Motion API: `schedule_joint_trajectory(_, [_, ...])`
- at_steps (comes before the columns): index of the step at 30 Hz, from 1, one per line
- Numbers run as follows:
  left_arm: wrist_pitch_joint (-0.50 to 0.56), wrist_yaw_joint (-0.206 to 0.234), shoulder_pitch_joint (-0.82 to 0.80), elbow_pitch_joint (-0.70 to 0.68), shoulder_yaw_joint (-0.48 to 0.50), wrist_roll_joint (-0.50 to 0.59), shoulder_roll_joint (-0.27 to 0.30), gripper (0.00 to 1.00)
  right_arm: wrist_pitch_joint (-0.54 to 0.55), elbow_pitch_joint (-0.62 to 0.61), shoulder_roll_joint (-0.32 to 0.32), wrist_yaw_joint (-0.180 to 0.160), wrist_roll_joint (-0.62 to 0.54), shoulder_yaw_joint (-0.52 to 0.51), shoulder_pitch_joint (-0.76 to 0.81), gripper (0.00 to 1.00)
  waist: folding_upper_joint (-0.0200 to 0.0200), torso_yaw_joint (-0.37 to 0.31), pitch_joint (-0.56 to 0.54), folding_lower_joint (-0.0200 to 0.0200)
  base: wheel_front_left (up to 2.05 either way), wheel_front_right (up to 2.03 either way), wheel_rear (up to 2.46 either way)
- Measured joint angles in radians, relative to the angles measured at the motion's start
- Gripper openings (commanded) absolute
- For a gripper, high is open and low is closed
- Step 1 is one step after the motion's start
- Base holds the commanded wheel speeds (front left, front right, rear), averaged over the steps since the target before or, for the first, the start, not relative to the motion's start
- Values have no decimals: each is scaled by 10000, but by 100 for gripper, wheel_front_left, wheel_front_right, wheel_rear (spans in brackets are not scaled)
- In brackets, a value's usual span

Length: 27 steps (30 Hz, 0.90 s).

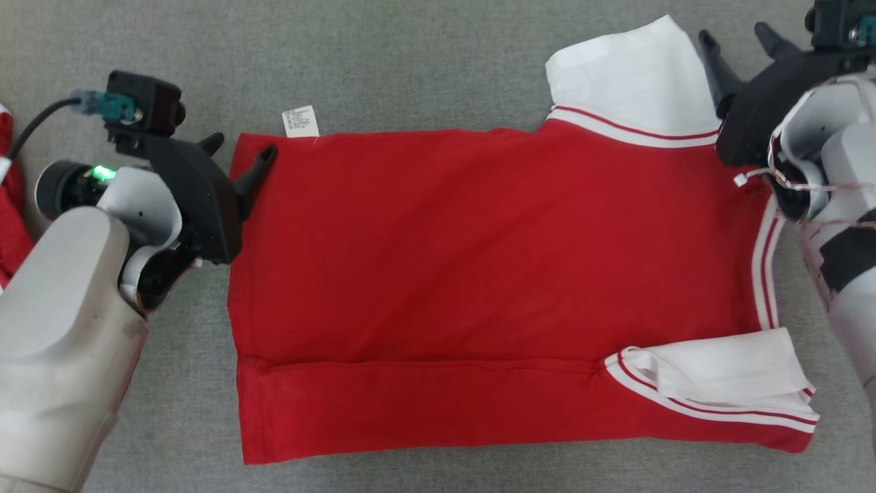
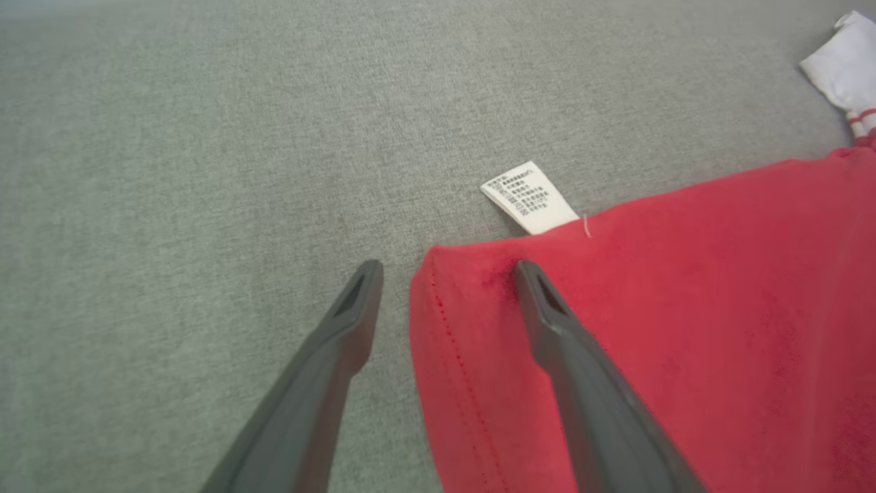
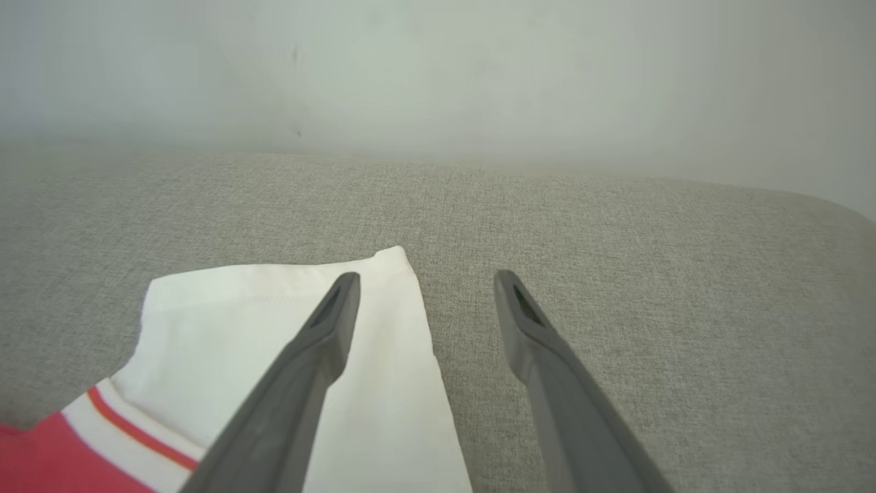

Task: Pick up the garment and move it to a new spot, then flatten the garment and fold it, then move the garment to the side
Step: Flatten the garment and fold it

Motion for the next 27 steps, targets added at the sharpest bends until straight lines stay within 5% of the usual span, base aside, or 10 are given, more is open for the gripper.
schedule_joint_trajectory(10, [163,-6,-706,453,-639,-598,-213,100,489,1501,192,0,-50,782,-1182,100,0,311,501,-2,0,0,0])
schedule_joint_trajectory(11, [178,-13,-780,500,-677,-627,-217,84,527,1609,192,0,-4,826,-1278,100,0,325,535,-2,0,0,0])
schedule_joint_trajectory(12, [192,-12,-848,570,-673,-746,-236,33,619,1732,184,0,8,886,-1363,100,0,340,565,-2,0,0,0])
schedule_joint_trajectory(13, [232,-12,-891,604,-686,-874,-251,0,679,1841,169,0,10,938,-1446,100,-1,360,592,-2,0,0,0])
schedule_joint_trajectory(27, [109,-4,-1399,493,-1329,-1327,-466,0,1567,2844,-23,0,-2,1484,-2641,100,-1,804,906,-2,0,0,0])
